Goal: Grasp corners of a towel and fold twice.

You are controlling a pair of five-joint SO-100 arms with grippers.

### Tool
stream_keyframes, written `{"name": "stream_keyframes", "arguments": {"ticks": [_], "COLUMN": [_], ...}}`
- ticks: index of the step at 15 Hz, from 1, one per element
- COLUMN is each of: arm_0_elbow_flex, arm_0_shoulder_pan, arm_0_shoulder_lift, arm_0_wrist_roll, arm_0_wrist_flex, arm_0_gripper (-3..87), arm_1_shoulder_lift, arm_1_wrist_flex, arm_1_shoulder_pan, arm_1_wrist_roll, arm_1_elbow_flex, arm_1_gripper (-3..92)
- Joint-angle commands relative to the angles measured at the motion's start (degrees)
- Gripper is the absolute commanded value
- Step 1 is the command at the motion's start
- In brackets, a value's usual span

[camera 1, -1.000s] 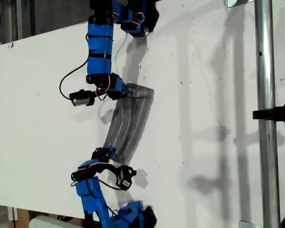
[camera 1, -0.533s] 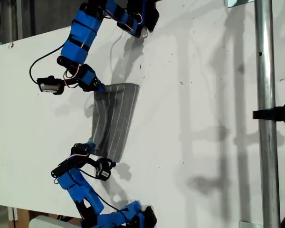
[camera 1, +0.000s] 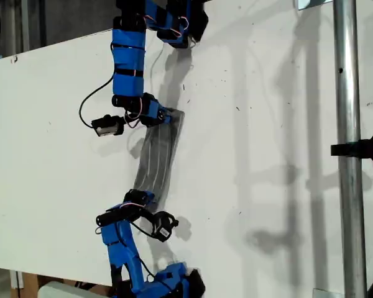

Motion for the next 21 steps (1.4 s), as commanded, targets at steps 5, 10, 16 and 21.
{"name": "stream_keyframes", "arguments": {"ticks": [5, 10, 16, 21], "arm_0_elbow_flex": [11.3, 9.7, 7.7, 6.9], "arm_0_shoulder_pan": [-5.1, -12.6, -10.8, -9.3], "arm_0_shoulder_lift": [6.6, 6.1, 1.7, 9.6], "arm_0_wrist_roll": [-0.3, 6.1, 4.2, 2.4], "arm_0_wrist_flex": [-7.4, -7.8, -5.5, 3.6], "arm_0_gripper": [-2.7, -2.7, -2.4, 31.3], "arm_1_shoulder_lift": [-4.6, -4.7, -4.7, 4.0], "arm_1_wrist_flex": [-4.4, -3.8, -1.8, 6.7], "arm_1_shoulder_pan": [-2.6, -0.1, -0.3, 0.0], "arm_1_wrist_roll": [3.0, 1.8, 2.2, 3.2], "arm_1_elbow_flex": [-1.8, -2.5, -0.3, -1.1], "arm_1_gripper": [-0.2, -0.2, -0.2, 27.0]}}
